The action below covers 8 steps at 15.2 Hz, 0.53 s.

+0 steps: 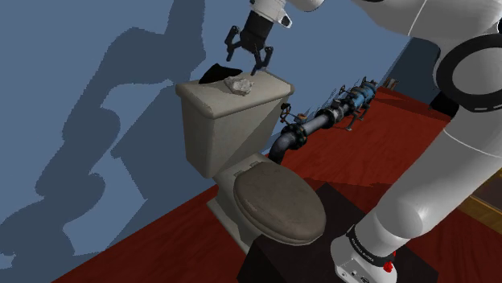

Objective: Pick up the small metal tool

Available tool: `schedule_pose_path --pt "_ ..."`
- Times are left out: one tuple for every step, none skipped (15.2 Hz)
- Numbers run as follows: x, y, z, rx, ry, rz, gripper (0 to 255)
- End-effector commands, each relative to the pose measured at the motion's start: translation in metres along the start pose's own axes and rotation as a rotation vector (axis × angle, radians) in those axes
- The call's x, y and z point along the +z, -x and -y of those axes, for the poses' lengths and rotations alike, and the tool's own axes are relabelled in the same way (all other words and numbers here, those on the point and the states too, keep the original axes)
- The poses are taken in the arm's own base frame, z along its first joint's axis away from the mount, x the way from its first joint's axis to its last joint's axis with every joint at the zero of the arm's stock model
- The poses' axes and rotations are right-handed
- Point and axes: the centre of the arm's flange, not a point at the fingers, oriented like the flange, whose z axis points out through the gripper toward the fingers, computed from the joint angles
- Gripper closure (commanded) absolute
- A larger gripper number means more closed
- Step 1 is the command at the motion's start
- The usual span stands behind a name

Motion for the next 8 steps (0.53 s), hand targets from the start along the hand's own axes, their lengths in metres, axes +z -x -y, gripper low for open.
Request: schedule_pose_path --pt "-0.003 -0.016 0.014 0.081 -0.019 -0.014 0" --pt "-0.005 -0.024 0.022 0.118 -0.028 -0.020 0" --pt "-0.007 -0.033 0.029 0.156 -0.036 -0.027 0" --pt "-0.009 -0.042 0.035 0.194 -0.045 -0.034 0" --pt "-0.010 -0.047 0.039 0.213 -0.049 -0.037 0" --pt "-0.005 -0.048 0.038 0.213 -0.049 -0.037 0" --pt "0.000 -0.049 0.036 0.213 -0.049 -0.037 0" --pt "0.005 -0.049 0.035 0.213 -0.049 -0.037 0"
